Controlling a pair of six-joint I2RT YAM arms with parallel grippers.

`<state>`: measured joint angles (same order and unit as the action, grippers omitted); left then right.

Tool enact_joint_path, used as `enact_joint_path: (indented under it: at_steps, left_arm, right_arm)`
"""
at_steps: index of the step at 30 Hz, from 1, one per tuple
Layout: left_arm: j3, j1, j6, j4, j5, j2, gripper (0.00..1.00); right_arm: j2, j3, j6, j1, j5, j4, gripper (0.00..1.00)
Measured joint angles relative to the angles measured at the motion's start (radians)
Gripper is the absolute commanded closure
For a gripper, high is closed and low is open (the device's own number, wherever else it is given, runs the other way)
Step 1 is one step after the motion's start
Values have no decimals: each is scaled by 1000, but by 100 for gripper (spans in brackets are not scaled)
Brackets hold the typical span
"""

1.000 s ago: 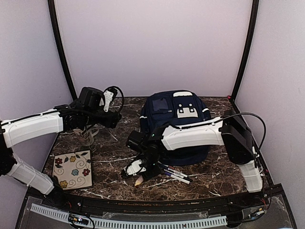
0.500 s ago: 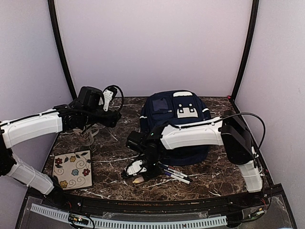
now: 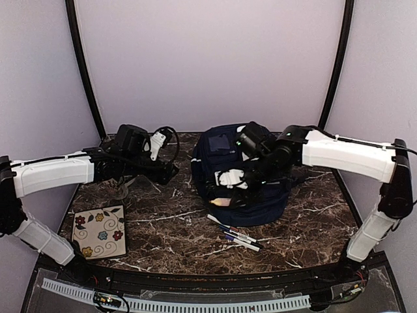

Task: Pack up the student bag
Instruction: Pick up the pen from the center of the board, then pick up the upper front pocket of the student bag.

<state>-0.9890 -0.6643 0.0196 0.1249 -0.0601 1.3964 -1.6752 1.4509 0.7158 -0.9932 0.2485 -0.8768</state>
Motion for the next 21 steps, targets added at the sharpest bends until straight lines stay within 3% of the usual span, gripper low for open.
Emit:
enact_joint_path:
  at_steps: [3, 6, 11, 21]
  left_arm:
    - [3, -35, 20, -27, 21, 22, 28]
    - [-29, -118, 76, -43, 21, 78, 33]
    - [-179, -296, 209, -59, -15, 275, 37]
    - [-460, -394, 377, -6, -95, 601, 38]
  right_arm:
    - [92, -93, -13, 141, 12, 11, 87]
    - [188, -211, -34, 297, 26, 27, 87]
    - [349, -387, -100, 477, 19, 100, 87]
    - [440, -518, -231, 704, 18, 279, 86]
